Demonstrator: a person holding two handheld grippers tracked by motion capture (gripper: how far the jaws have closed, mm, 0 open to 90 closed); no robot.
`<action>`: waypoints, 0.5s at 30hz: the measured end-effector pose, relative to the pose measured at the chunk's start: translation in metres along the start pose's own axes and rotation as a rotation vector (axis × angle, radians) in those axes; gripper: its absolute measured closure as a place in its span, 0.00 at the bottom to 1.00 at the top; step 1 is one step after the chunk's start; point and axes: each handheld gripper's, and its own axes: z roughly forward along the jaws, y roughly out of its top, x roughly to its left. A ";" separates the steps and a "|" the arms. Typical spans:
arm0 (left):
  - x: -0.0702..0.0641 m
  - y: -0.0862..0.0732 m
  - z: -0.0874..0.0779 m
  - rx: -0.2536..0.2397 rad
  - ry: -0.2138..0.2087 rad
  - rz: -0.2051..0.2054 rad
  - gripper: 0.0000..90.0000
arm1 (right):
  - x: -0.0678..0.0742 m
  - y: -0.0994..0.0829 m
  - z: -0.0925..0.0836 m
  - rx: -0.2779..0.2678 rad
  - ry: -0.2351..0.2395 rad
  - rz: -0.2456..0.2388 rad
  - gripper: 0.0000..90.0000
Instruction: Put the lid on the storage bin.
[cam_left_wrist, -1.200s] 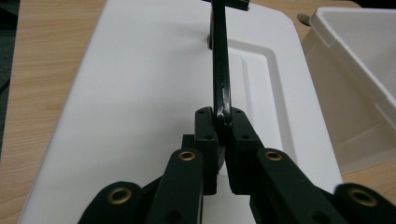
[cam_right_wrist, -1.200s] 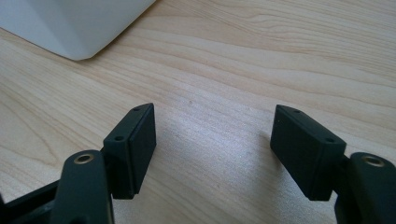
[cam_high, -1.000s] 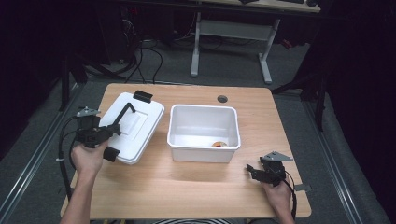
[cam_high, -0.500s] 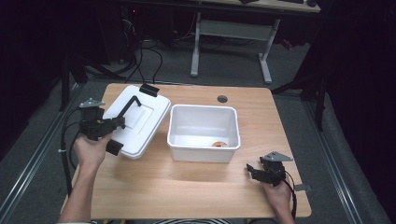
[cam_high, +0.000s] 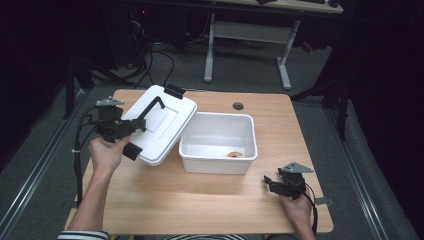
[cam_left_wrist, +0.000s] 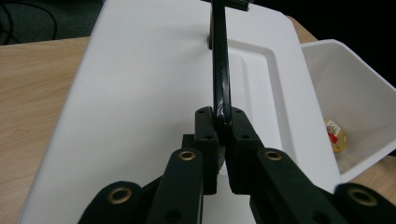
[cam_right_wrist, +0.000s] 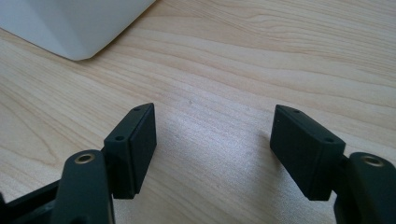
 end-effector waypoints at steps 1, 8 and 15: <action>-0.002 0.002 0.001 0.002 -0.003 0.006 0.95 | 0.000 0.000 0.000 0.000 0.000 0.000 0.35; -0.013 0.012 0.007 0.006 -0.040 0.037 0.95 | 0.000 0.000 0.000 0.000 0.000 0.001 0.35; -0.023 0.020 0.016 0.014 -0.072 0.062 0.95 | 0.000 0.000 0.000 0.000 0.000 0.001 0.35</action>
